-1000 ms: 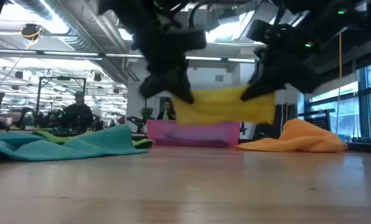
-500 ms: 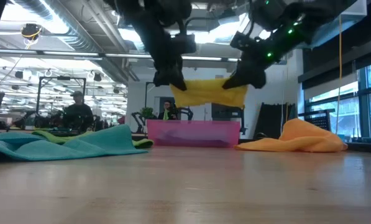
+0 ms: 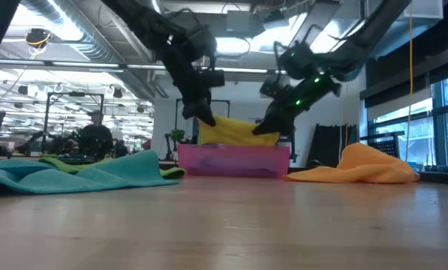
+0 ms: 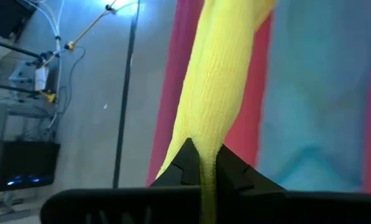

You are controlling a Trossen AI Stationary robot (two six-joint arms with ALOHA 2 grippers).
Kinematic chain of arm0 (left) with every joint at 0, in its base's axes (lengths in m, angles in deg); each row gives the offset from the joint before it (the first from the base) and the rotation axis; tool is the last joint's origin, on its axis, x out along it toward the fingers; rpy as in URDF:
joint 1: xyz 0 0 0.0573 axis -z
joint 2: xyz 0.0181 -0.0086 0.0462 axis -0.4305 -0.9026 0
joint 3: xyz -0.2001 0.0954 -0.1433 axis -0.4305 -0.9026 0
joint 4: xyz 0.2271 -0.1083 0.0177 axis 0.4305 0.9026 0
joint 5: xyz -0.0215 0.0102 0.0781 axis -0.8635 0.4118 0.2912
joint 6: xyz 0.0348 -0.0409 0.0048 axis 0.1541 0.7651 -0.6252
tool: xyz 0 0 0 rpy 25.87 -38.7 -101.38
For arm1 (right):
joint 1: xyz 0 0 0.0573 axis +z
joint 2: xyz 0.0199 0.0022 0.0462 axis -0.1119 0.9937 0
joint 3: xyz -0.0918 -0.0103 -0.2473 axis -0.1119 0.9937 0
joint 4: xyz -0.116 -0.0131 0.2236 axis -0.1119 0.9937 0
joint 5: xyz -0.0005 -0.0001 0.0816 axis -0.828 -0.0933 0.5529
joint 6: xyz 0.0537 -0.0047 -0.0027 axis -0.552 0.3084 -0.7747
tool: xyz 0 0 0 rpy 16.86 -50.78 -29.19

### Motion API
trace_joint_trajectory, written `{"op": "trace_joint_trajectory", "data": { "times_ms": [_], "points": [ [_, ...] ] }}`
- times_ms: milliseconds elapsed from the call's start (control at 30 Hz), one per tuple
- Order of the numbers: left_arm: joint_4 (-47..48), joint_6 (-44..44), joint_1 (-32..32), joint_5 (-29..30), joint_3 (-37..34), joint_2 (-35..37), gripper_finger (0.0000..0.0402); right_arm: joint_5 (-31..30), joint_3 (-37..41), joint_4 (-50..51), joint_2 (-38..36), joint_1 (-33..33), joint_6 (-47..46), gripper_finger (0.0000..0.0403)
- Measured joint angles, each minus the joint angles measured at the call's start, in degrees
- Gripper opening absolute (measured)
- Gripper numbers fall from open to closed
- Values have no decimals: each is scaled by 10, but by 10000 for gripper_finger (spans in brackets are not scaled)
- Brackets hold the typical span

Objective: Roll microfiber towels into tight, uniform cylinder then place into a basket
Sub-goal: Put the yellow microfiber towel into the red bin

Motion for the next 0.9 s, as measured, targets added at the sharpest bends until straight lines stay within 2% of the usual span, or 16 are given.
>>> {"op": "trace_joint_trajectory", "data": {
  "times_ms": [267, 433, 733, 900],
  "points": [
    [-33, -24, -48, -16, 0, -60, 0, -11, -86, 52, 82, -15, 36, 36],
    [-18, -25, -62, -64, 0, -70, 0, -7, -113, 120, 94, -16, 46, 36],
    [45, -25, -62, -154, 1, -69, 5, 86, -120, 204, 93, -15, 49, 36],
    [47, -25, -62, -170, 0, -69, 28, 93, -120, 203, 93, -15, 35, 51]
  ]
}}
